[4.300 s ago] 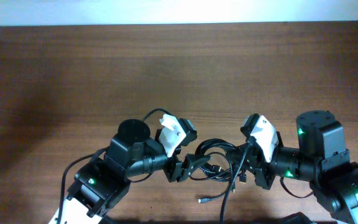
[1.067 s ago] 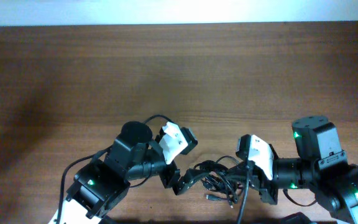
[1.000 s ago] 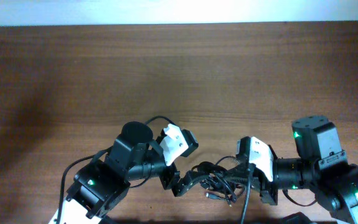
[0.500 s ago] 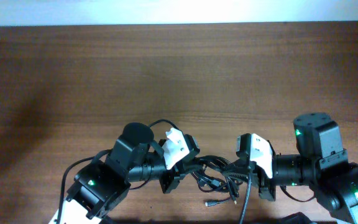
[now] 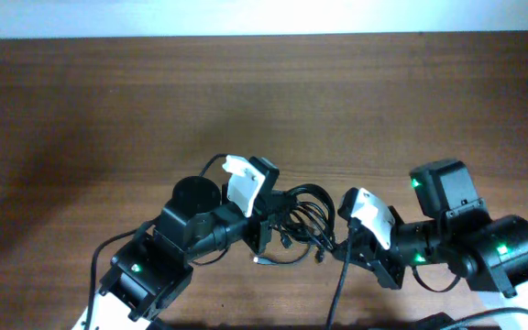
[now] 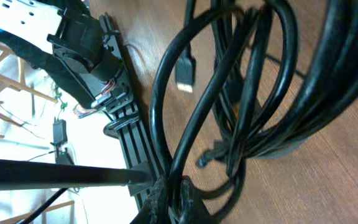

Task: Untangle cables

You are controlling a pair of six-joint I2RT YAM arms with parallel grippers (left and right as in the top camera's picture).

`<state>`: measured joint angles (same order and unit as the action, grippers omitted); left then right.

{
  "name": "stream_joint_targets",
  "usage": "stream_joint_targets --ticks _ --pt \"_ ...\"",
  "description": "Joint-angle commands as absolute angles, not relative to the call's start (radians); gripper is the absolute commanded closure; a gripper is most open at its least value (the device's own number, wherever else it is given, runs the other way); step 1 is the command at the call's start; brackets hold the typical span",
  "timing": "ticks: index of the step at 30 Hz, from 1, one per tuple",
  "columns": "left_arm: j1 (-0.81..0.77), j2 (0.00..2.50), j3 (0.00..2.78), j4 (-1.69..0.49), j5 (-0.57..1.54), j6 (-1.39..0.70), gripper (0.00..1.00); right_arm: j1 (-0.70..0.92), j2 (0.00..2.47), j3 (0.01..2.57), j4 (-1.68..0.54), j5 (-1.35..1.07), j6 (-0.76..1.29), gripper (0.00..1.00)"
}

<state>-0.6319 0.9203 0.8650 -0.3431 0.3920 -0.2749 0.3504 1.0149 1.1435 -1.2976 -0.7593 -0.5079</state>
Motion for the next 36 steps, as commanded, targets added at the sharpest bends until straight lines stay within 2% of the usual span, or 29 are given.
stream_joint_targets --ticks 1,6,7,8,9,11,13,16,19,24,28,33,36 --pt "-0.625 0.902 0.881 -0.226 0.529 -0.299 1.0 0.353 1.043 1.148 -1.303 -0.751 -0.503 0.96" --pt "-0.625 0.902 0.881 -0.197 0.543 -0.299 1.0 0.353 1.045 1.148 -1.3 -0.751 -0.503 0.95" --pt "-0.625 0.902 0.881 -0.198 0.543 -0.299 1.0 0.353 1.045 1.148 -1.294 -0.751 -0.503 0.79" --pt "-0.625 0.902 0.881 -0.2 0.543 -0.299 1.0 0.353 1.045 1.148 -1.286 -0.751 -0.501 0.67" --pt "-0.625 0.902 0.881 -0.202 0.544 -0.299 1.0 0.353 1.045 1.148 -1.271 -0.751 -0.487 0.62" --pt "-0.625 0.902 0.881 -0.203 0.555 -0.299 1.0 0.352 1.045 1.148 -1.237 -0.747 -0.446 0.36" --pt "-0.625 0.902 0.881 -0.222 0.554 -0.299 1.0 0.352 1.045 1.148 -1.166 -0.746 -0.373 0.25" --pt "-0.625 0.902 0.881 -0.252 0.563 -0.291 1.0 0.352 1.045 1.149 -1.096 -0.746 -0.307 0.24" --pt "-0.625 0.902 0.881 -0.321 0.61 -0.184 1.0 0.352 1.044 1.149 -1.032 -0.745 -0.26 0.23" --pt "-0.625 0.902 0.881 -0.319 0.631 -0.18 1.0 0.352 1.044 1.149 -0.983 -0.516 -0.053 0.22" --pt "-0.625 0.902 0.881 -0.3 0.734 -0.14 1.0 0.352 1.044 1.149 -0.993 -0.257 0.108 0.19" --pt "-0.625 0.901 0.881 -0.238 0.903 -0.136 1.0 0.352 1.044 1.149 -0.966 -0.128 0.204 0.18" --pt "-0.625 0.901 0.881 -0.237 0.929 -0.136 1.0 0.352 1.044 1.149 -0.952 -0.123 0.226 0.17"
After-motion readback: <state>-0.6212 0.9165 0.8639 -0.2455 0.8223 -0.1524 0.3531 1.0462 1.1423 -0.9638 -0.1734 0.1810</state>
